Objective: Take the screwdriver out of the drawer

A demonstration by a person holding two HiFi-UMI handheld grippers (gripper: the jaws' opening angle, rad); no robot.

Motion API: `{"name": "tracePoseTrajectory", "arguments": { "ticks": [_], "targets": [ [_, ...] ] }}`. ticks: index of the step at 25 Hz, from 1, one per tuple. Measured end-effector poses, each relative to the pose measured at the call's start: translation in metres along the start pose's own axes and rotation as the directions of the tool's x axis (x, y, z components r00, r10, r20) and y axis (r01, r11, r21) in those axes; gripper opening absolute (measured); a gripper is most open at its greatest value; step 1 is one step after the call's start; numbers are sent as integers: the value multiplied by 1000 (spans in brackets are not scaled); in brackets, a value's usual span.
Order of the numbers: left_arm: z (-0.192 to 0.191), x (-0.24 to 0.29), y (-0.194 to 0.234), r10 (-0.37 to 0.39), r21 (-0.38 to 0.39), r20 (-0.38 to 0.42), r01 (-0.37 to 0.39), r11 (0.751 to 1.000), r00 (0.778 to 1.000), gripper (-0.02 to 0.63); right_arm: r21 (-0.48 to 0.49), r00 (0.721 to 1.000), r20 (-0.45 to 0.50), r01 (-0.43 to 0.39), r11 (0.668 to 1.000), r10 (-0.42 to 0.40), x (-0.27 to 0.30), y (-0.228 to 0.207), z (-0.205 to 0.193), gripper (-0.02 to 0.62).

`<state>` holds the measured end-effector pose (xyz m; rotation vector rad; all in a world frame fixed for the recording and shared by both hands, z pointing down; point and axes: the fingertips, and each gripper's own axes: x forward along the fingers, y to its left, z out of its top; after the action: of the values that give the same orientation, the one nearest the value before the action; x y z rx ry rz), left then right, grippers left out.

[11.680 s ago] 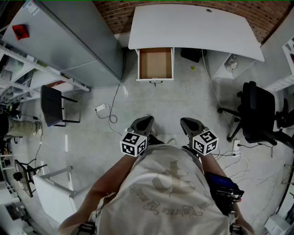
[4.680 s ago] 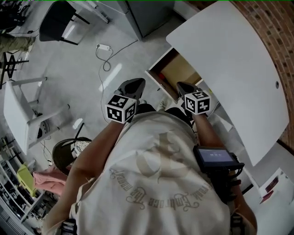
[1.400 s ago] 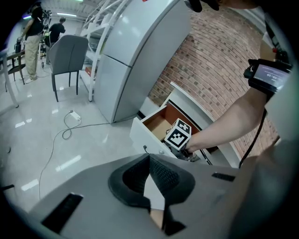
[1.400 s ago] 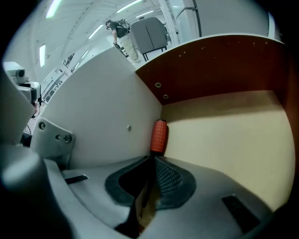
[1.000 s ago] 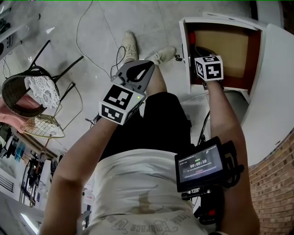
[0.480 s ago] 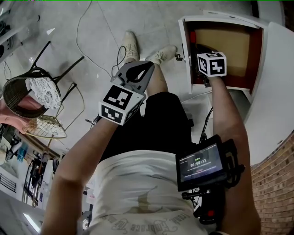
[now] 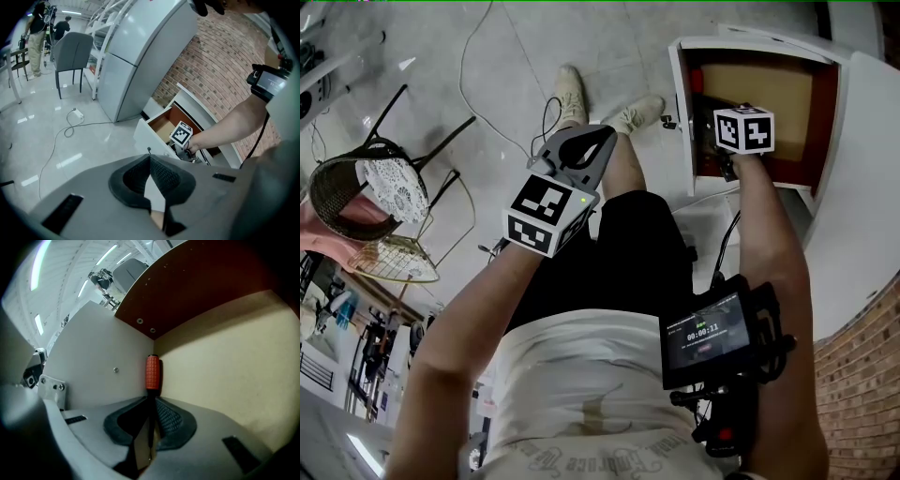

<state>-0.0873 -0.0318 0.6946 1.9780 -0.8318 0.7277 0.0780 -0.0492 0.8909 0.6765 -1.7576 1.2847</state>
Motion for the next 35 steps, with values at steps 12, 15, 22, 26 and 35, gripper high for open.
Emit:
{"name": "tracePoseTrajectory", "arguments": {
  "ticks": [12,15,22,26,35],
  "targets": [
    [22,-2,0,-15,23,23,15,1000,1000,18,237,989,115,-114,965,88,-34,14,6,57],
    [26,-3,-2,-20,29,26,19,999,999,18,289,980,160,-162,944,120,-43,20,10,57],
    [41,-15,-10,-31,66,33,29,997,999,19,345,958,249,-225,911,143,-70,35,15,57],
    [51,-21,-14,-38,97,38,34,995,999,18,360,949,283,-241,901,141,-83,44,17,55],
    [65,-30,-38,-59,164,22,55,985,998,18,430,911,397,-293,854,112,-107,56,22,55]
  ]
}}
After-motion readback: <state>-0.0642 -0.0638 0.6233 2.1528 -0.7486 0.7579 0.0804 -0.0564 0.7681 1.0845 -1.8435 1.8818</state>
